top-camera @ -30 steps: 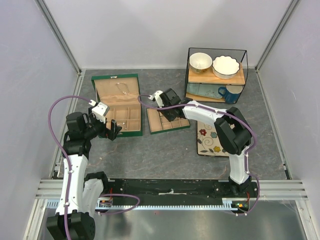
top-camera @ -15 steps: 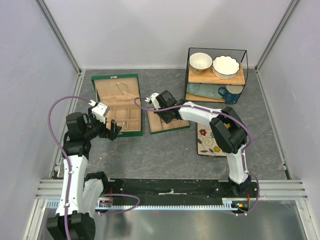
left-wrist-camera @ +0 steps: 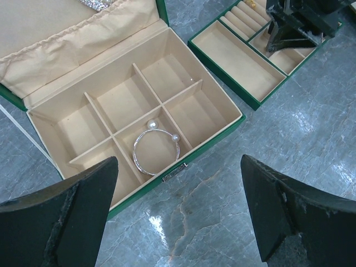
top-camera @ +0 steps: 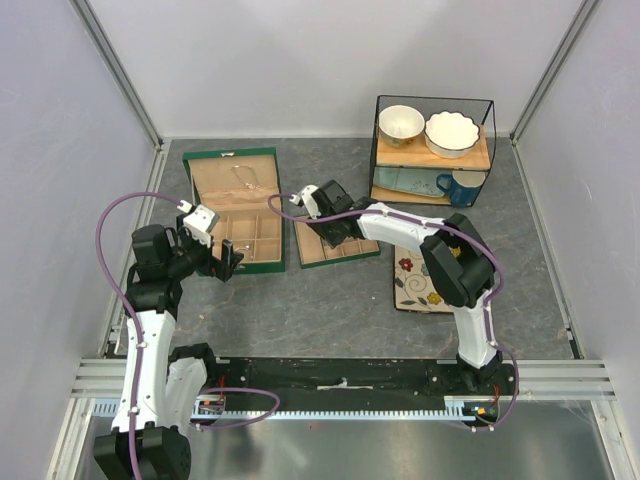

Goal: Organize the mixed jewelry

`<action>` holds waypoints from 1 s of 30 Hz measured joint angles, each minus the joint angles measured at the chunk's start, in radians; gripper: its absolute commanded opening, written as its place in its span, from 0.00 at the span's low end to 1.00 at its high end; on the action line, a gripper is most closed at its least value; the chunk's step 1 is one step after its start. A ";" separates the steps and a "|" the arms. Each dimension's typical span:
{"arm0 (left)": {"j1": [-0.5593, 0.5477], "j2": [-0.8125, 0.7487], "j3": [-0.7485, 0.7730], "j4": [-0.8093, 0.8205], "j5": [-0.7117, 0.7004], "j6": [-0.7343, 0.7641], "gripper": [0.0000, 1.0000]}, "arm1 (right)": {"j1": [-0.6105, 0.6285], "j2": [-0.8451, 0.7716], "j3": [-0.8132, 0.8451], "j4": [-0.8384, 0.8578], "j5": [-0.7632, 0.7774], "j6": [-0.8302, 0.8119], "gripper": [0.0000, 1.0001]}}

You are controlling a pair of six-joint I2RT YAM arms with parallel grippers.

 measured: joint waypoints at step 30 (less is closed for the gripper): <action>0.603 0.178 0.142 -0.615 -0.012 0.784 0.96 | 0.014 -0.387 -0.148 -0.100 -0.110 -0.036 0.53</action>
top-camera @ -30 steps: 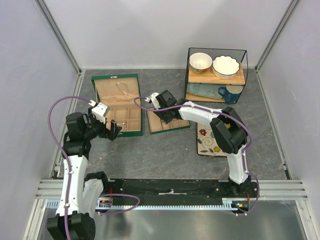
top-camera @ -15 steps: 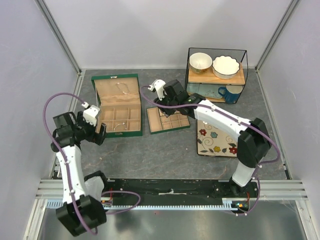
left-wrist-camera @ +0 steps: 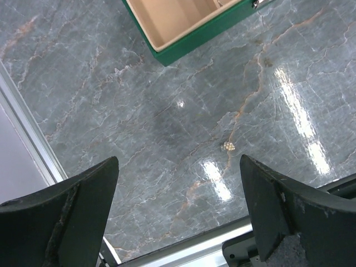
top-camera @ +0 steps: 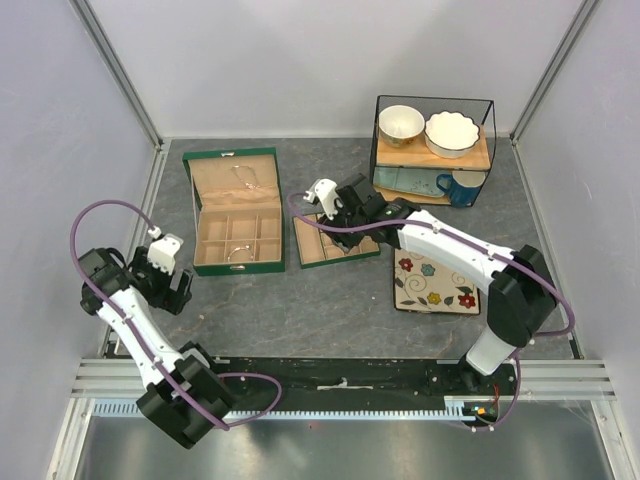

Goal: Organize the mixed jewelry

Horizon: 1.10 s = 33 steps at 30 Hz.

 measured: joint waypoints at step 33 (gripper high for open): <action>-0.121 0.092 -0.125 -0.020 -0.074 -0.015 0.94 | -0.192 -0.127 -0.045 -0.085 -0.029 -0.035 0.50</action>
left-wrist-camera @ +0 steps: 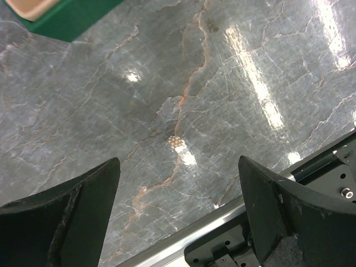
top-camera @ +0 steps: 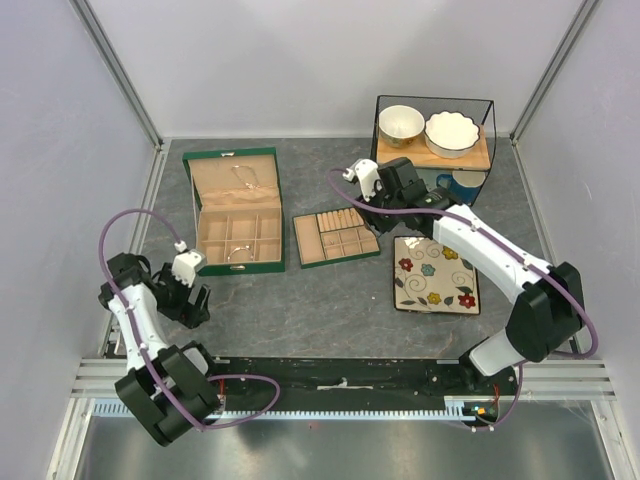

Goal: Organize the mixed jewelry

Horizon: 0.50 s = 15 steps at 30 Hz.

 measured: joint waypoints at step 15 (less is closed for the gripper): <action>-0.032 -0.089 -0.191 0.135 -0.110 -0.032 0.90 | 0.000 -0.049 -0.065 0.035 -0.034 0.002 0.50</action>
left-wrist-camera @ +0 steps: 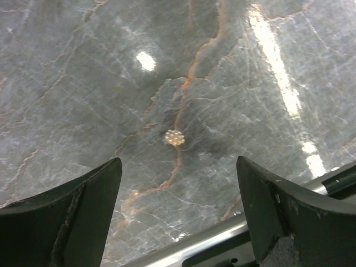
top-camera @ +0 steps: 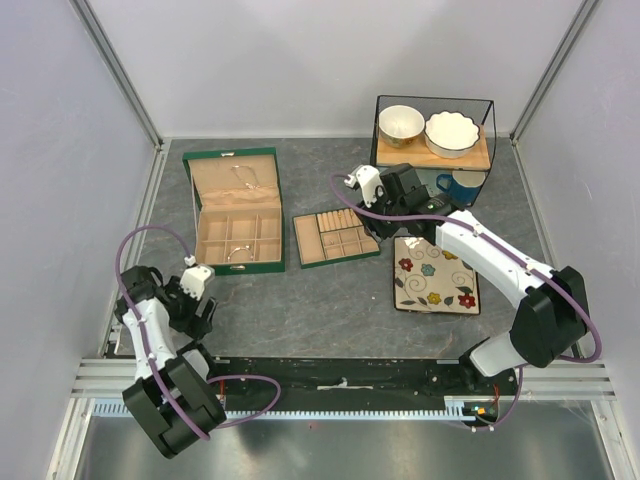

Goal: Organize the mixed jewelry

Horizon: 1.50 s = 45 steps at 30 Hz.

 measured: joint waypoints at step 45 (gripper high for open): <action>-0.089 0.046 -0.027 0.166 -0.046 -0.071 0.66 | -0.011 0.002 -0.012 0.010 -0.027 -0.002 0.46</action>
